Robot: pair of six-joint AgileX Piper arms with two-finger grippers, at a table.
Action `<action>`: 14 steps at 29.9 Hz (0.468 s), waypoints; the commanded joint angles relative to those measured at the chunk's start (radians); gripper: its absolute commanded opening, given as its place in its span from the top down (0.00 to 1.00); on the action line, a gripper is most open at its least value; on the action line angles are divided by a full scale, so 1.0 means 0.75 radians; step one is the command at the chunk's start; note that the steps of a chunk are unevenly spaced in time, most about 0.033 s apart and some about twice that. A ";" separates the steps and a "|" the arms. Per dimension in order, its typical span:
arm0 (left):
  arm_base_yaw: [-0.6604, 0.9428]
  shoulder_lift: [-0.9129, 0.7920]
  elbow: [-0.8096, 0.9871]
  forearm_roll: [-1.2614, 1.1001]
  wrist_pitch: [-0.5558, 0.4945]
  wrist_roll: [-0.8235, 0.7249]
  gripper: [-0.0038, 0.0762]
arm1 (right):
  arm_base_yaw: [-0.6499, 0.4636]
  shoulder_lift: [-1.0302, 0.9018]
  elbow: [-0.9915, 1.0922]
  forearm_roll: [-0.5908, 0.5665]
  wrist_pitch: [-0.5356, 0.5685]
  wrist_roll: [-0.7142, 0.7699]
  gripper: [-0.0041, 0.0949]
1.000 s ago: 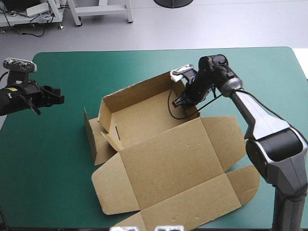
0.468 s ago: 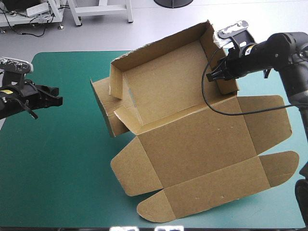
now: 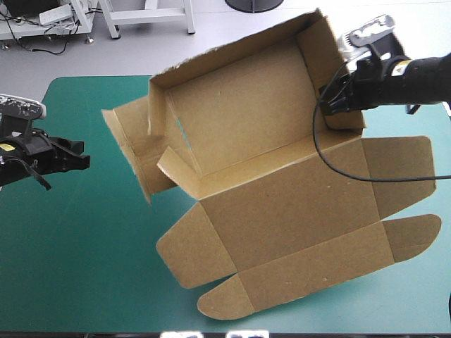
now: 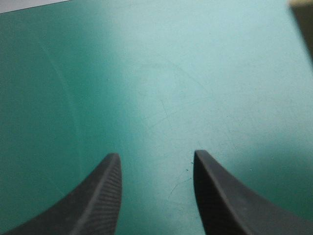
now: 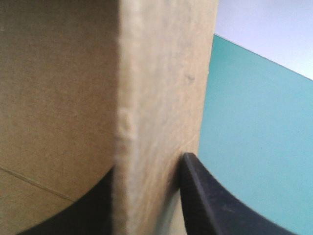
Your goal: Fold the box
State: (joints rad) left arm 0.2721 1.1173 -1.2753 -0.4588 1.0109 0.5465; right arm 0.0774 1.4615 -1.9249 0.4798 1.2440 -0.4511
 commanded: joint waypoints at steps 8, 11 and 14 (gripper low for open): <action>0.001 -0.043 0.187 -0.337 -0.224 0.149 0.54 | -0.202 -0.091 0.001 0.409 0.008 -0.118 0.98; 0.001 0.008 0.207 -0.517 -0.191 0.257 0.54 | -0.202 -0.091 0.036 0.449 0.008 -0.144 0.98; 0.001 0.066 0.207 -0.741 -0.131 0.381 0.54 | -0.202 -0.091 0.073 0.463 0.008 -0.155 0.98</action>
State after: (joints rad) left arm 0.2721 1.1511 -1.0949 -0.8088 0.9161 0.7512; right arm -0.0658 1.4257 -1.8682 0.7366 1.2430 -0.5610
